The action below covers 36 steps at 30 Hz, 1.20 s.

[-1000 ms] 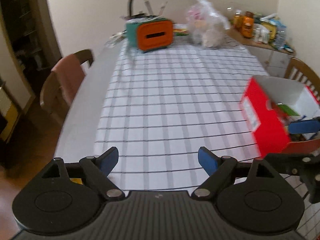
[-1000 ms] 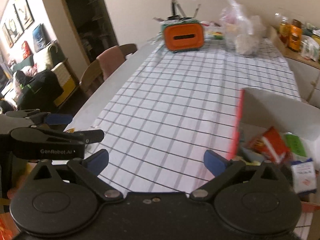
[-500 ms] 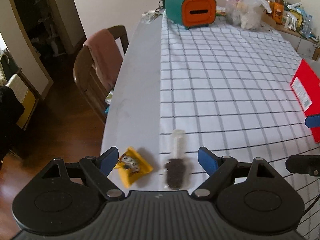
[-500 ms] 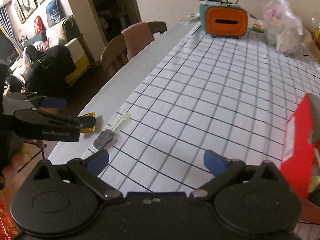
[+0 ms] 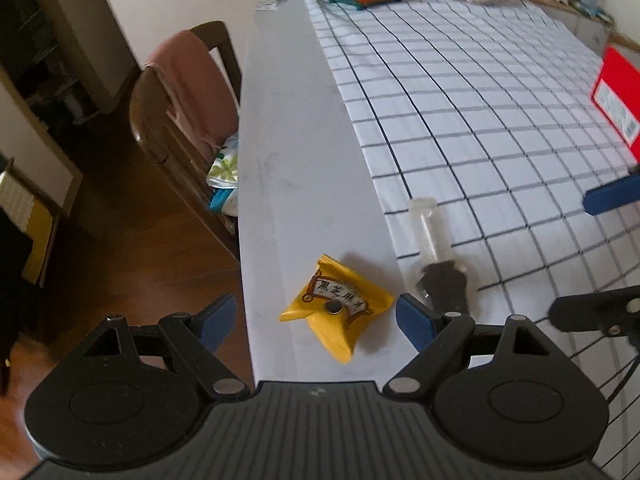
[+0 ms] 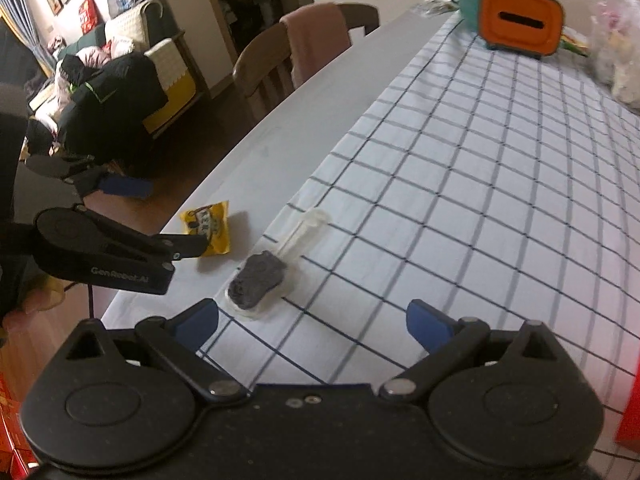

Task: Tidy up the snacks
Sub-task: 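Move both tools back to the yellow packet and clear cookie tray, then grasp the yellow sesame packet with the left tool while the right tool grasps the clear cookie tray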

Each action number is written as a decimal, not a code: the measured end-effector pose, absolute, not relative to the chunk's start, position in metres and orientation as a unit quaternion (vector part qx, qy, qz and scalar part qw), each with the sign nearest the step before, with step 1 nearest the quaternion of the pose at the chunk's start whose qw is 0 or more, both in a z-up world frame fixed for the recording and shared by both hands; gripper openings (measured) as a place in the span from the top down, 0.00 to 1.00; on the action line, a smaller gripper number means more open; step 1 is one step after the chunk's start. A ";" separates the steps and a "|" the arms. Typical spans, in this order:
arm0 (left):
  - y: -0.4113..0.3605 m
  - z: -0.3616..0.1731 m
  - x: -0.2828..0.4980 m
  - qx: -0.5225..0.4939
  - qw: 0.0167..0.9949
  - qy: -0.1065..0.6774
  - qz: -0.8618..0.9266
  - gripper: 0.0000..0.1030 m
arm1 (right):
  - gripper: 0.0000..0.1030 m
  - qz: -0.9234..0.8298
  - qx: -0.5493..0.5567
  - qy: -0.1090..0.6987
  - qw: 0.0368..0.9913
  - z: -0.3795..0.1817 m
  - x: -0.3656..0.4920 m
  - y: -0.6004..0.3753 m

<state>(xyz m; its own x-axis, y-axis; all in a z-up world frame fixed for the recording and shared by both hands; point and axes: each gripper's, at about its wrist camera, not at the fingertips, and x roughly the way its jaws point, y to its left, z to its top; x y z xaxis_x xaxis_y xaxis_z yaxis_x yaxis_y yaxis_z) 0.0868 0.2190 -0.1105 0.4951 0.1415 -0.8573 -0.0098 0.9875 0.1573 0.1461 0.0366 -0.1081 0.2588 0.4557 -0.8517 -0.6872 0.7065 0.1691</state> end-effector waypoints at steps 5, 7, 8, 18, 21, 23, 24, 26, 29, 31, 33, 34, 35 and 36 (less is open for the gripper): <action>0.224 -0.121 0.089 0.091 0.857 0.507 0.021 0.16 | 0.04 0.366 -0.142 0.492 0.777 -0.123 0.142 0.063; 0.226 -0.125 0.091 0.097 0.855 0.510 0.021 0.16 | 0.06 0.368 -0.153 0.492 0.774 -0.128 0.140 0.073; 0.228 -0.127 0.092 0.098 0.854 0.511 0.021 0.16 | 0.07 0.369 -0.158 0.492 0.772 -0.130 0.140 0.077; 0.234 -0.138 0.100 0.091 0.853 0.514 0.013 0.16 | 0.24 0.367 -0.196 0.487 0.768 -0.146 0.136 0.103; 0.236 -0.138 0.101 0.085 0.855 0.512 0.012 0.17 | 0.27 0.360 -0.201 0.481 0.773 -0.148 0.133 0.104; 0.236 -0.138 0.101 0.078 0.856 0.511 0.008 0.24 | 0.31 0.361 -0.206 0.475 0.776 -0.147 0.132 0.103; 0.236 -0.138 0.101 0.076 0.857 0.510 0.006 0.26 | 0.36 0.361 -0.209 0.471 0.778 -0.147 0.131 0.102; 0.234 -0.137 0.101 0.072 0.857 0.510 0.003 0.35 | 0.42 0.361 -0.212 0.466 0.779 -0.146 0.130 0.101; 0.230 -0.136 0.101 0.069 0.858 0.510 0.004 0.47 | 0.51 0.367 -0.214 0.462 0.779 -0.145 0.129 0.098; 0.229 -0.136 0.101 0.058 0.857 0.511 0.005 0.54 | 0.57 0.373 -0.214 0.461 0.776 -0.144 0.129 0.097; 0.228 -0.135 0.101 0.048 0.857 0.514 0.008 0.58 | 0.65 0.376 -0.214 0.459 0.776 -0.144 0.129 0.094; 0.228 -0.135 0.101 0.046 0.857 0.514 0.012 0.58 | 0.66 0.380 -0.210 0.460 0.775 -0.143 0.130 0.092; 0.226 -0.135 0.101 0.044 0.856 0.514 0.017 0.59 | 0.67 0.381 -0.206 0.461 0.774 -0.144 0.131 0.090; 0.226 -0.135 0.101 0.042 0.856 0.515 0.022 0.59 | 0.67 0.381 -0.203 0.462 0.775 -0.144 0.131 0.088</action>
<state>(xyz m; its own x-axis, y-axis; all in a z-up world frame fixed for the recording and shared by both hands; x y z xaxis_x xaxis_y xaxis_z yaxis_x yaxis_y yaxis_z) 0.1010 0.2257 -0.1350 0.4688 0.0807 -0.8796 0.0058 0.9955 0.0945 0.1309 0.0877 -0.1438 0.2836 0.4028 -0.8702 -0.7776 0.6277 0.0371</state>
